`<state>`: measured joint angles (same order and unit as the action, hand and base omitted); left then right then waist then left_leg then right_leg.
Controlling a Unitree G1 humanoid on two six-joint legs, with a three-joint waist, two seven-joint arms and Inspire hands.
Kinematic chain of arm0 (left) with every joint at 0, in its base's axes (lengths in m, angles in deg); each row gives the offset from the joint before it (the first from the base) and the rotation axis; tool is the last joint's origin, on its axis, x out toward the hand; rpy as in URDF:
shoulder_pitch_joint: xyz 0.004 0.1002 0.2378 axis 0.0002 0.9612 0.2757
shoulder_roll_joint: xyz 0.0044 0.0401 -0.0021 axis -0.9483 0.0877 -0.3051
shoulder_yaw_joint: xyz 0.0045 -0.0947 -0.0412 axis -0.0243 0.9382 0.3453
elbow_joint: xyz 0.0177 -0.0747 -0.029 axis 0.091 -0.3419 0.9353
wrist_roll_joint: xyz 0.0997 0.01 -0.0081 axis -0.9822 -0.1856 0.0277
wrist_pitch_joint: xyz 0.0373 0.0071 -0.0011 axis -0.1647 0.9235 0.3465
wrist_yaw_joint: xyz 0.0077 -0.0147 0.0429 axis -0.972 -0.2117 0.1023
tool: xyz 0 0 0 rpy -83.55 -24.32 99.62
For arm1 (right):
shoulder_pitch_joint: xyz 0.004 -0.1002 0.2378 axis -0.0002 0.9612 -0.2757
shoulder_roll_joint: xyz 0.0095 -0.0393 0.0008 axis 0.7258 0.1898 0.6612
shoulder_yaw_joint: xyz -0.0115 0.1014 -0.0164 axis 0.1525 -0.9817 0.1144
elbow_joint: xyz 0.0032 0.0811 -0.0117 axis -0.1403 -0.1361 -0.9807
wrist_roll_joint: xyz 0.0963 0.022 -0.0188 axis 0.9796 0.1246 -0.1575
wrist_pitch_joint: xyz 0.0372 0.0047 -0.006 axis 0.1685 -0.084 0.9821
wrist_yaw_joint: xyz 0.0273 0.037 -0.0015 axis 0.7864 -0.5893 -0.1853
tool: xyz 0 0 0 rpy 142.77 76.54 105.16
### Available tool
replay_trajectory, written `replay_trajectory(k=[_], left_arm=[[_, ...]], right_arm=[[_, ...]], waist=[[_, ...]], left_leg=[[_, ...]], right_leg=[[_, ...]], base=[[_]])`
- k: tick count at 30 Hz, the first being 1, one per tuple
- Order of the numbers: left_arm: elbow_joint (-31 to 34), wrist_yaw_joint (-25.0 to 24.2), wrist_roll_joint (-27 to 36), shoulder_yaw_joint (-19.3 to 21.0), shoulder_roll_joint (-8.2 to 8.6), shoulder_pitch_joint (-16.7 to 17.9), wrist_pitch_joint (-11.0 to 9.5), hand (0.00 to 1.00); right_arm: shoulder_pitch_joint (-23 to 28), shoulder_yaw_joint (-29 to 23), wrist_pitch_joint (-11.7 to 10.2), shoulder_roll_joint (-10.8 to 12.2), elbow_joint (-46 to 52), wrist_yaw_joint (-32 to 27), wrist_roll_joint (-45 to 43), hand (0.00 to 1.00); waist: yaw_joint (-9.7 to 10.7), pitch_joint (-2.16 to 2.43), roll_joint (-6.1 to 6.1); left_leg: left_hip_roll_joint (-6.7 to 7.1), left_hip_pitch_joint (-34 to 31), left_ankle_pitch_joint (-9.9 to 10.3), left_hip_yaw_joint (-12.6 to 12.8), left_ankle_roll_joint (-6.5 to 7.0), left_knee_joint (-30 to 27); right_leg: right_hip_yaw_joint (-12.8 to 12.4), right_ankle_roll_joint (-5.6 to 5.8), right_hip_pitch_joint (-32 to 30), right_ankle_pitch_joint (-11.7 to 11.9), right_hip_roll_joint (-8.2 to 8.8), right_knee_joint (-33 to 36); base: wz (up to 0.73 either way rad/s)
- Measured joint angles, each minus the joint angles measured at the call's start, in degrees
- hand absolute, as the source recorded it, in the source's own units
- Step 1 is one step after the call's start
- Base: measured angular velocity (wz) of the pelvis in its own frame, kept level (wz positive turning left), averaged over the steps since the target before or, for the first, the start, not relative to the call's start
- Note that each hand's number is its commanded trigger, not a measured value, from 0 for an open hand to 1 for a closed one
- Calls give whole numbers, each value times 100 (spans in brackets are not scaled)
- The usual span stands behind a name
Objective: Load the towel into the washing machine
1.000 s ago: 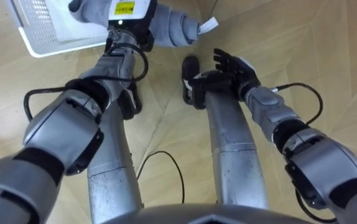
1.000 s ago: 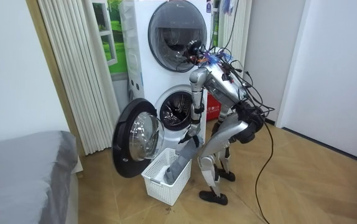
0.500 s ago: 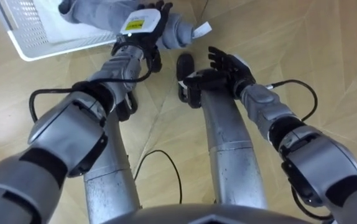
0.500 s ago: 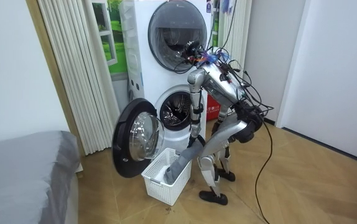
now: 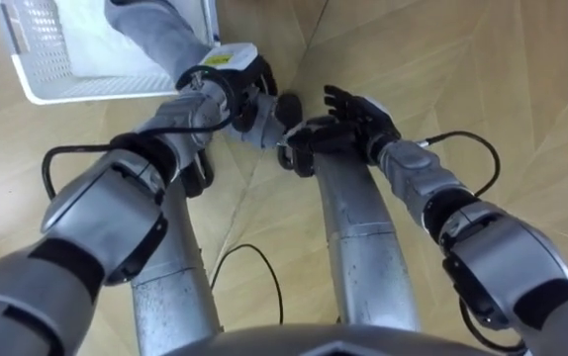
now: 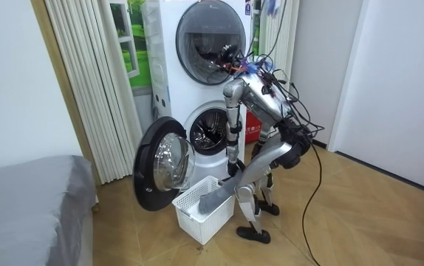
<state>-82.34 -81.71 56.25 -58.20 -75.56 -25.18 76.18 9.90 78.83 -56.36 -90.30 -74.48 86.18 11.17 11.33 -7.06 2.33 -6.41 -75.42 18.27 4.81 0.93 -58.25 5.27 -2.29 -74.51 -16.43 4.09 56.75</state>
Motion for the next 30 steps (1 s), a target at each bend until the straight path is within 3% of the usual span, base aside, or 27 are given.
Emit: replay_trajectory(k=[7,10,11,13,20,25,30], left_arm=[[14,-32,-23,-78,23,329,15,100],[9,-16,-70,-183,62,463,15,100],[12,23,-124,-202,100,508,15,100],[11,103,-122,-242,128,542,15,100],[6,494,-117,-168,158,721,-1,100],[18,916,-111,-88,174,809,-174,100],[139,1504,-93,259,101,835,-290,100]], right_arm=[[13,14,113,-32,-218,-7,-132,0],[183,52,110,-36,-250,-34,-119,0],[260,71,108,-42,-262,-55,-70,0],[347,139,106,-46,-265,-80,41,0],[561,234,105,-87,-280,-48,64,0],[750,259,108,-173,-284,-61,209,0],[811,256,111,-294,-227,-41,89,0]], waist=[[-98,6,-4],[-151,32,-16],[-174,76,-40],[-208,94,-46],[-263,124,-102],[-464,150,-181],[-673,145,-223]], left_leg=[[79,409,-21,74,16,103],[104,717,-22,82,14,169],[104,808,-33,81,12,210],[112,960,-63,83,9,284],[89,1536,-152,99,-9,629],[87,1919,-181,104,-2,885],[114,2277,-190,146,10,1084]], right_leg=[[-39,7,329,-4,91,7],[-48,28,623,-17,89,-34],[-40,34,713,-12,89,-76],[-43,47,862,3,82,-145],[25,23,1463,128,67,-538],[27,71,1882,217,19,-878],[28,97,2222,231,42,-1061]], base=[[4],[1],[0],[0],[-2],[-3],[0]])
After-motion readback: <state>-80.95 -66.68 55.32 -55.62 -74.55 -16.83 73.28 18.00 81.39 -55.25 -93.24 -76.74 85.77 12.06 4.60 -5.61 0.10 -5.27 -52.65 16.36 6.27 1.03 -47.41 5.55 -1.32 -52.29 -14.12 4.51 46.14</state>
